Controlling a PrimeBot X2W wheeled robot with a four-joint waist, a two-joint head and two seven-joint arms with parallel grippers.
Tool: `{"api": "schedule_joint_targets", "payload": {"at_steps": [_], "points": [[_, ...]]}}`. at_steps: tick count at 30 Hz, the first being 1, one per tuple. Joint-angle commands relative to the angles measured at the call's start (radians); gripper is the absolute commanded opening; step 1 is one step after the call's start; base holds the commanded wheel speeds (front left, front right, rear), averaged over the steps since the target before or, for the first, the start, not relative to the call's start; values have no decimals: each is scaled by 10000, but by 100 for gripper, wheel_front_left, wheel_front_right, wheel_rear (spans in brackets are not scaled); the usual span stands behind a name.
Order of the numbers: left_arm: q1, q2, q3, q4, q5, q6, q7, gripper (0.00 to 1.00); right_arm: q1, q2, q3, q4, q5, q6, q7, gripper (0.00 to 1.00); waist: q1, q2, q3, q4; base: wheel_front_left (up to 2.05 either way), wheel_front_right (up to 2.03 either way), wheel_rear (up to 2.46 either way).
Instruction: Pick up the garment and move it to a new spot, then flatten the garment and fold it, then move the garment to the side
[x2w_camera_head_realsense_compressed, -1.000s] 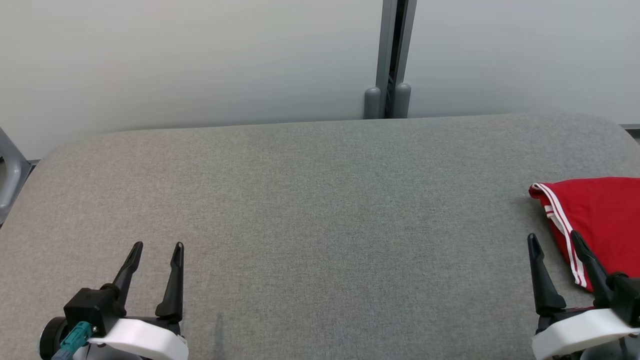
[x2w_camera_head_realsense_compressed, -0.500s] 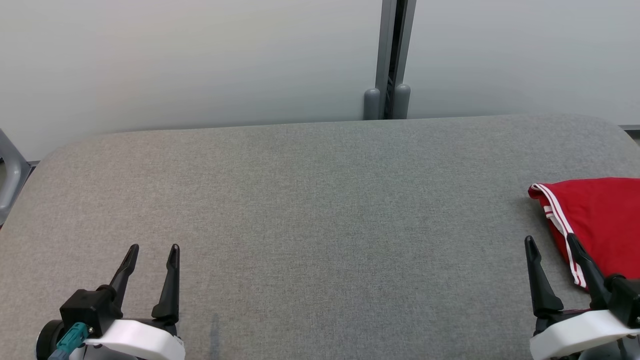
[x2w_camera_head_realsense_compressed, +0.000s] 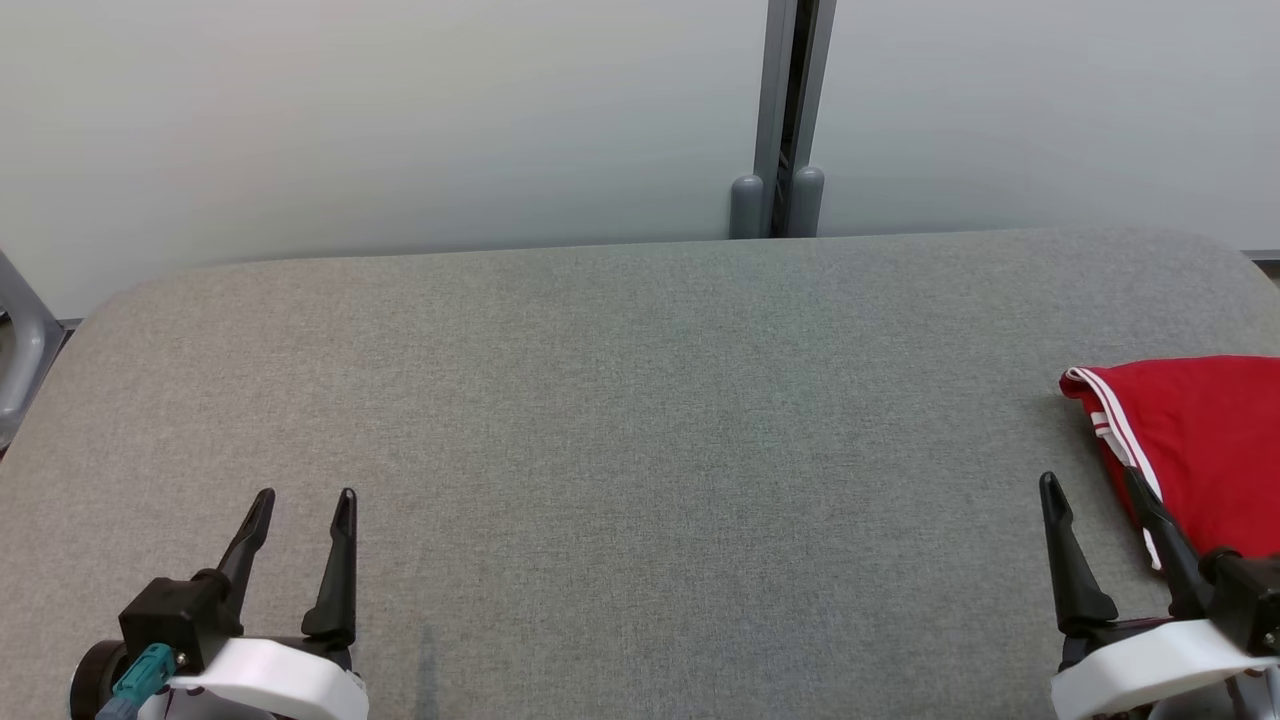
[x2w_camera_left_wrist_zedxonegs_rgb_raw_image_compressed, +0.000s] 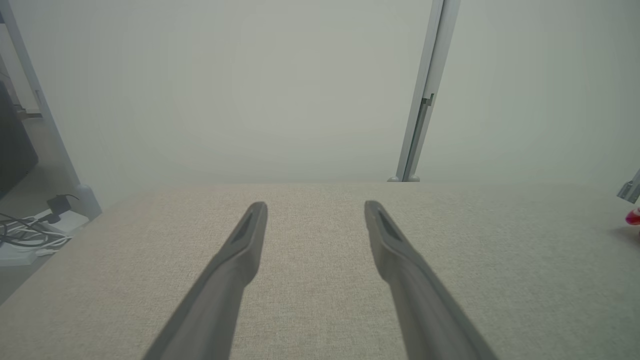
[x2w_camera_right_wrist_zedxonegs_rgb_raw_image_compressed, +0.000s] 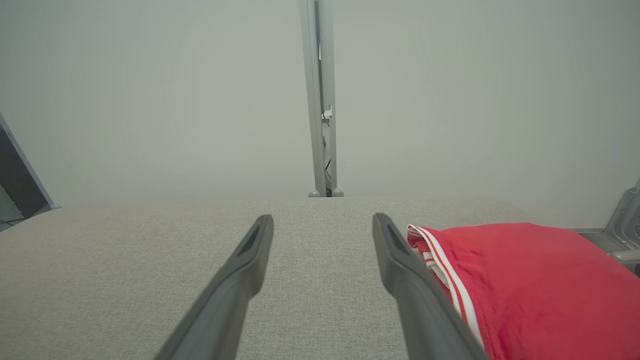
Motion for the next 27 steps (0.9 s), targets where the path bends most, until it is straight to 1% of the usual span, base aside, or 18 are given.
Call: {"api": "schedule_joint_targets", "payload": {"at_steps": [1, 7, 27], "points": [[0, -2, -4, -1, -6, -1, 1, 0, -5, 0, 1, 3, 2, 0, -6, 0, 0, -1, 0, 0, 0, 0, 0], [328, -296, -117, 436, -60, -11, 54, 0, 213, 132, 27, 497, 71, 0, 37, 0, 0, -1, 0, 0, 0, 0, 0], [-420, -722, 385, 941, -3199, -511, 320, 0, -959, 89, -490, 1698, 3599, 0, 898, 0, 0, -1, 32, -24, 0, 0, 0]]}}
